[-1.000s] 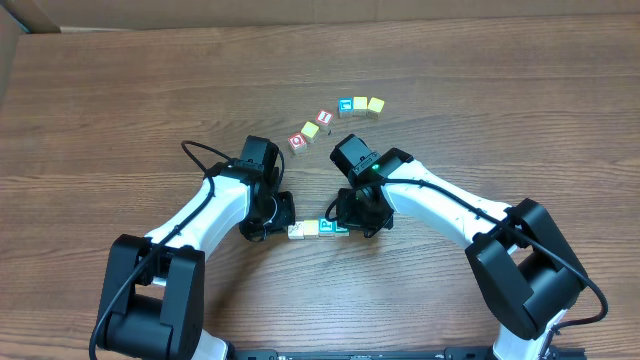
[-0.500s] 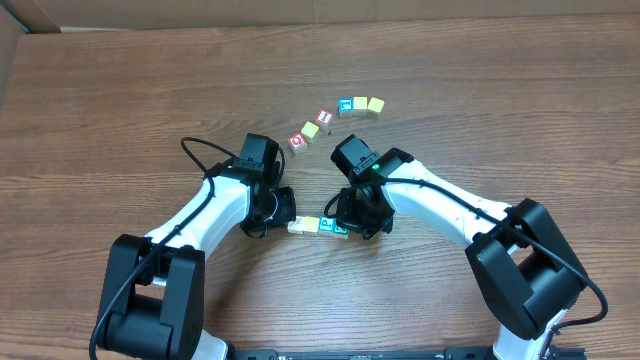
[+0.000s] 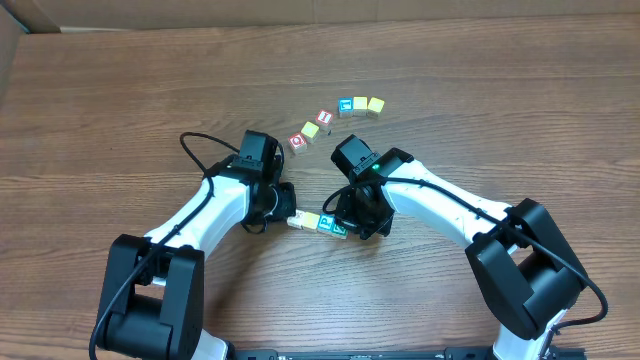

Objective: Flip 4 blocks

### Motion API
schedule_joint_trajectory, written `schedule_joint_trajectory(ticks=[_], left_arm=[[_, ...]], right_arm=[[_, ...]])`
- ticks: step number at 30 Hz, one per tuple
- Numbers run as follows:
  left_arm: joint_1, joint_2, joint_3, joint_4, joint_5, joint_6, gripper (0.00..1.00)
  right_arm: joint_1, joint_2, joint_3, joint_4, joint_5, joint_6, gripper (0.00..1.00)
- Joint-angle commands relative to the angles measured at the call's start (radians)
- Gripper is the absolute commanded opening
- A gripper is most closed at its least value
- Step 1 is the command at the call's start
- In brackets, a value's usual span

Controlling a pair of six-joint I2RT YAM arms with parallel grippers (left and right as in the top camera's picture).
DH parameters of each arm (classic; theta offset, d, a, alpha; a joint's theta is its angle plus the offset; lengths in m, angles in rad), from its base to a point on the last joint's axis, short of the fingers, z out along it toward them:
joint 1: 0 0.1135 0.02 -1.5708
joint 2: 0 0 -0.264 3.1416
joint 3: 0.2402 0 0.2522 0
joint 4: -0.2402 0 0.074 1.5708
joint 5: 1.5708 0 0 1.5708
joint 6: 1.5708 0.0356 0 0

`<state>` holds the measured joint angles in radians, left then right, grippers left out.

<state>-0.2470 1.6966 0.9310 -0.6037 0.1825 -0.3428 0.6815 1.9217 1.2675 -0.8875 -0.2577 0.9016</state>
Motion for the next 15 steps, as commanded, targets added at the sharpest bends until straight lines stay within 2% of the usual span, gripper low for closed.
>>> schedule_joint_trajectory(ticks=[1,15], left_arm=[[-0.016,0.0,0.023,0.012,0.029,0.008,0.04],[-0.076,0.0,0.023,0.134,0.029,-0.056,0.04]], right_arm=[[0.004,-0.012,-0.005,0.011,-0.036,0.025,0.04],[0.004,-0.012,-0.005,-0.009,-0.055,0.174,0.04]])
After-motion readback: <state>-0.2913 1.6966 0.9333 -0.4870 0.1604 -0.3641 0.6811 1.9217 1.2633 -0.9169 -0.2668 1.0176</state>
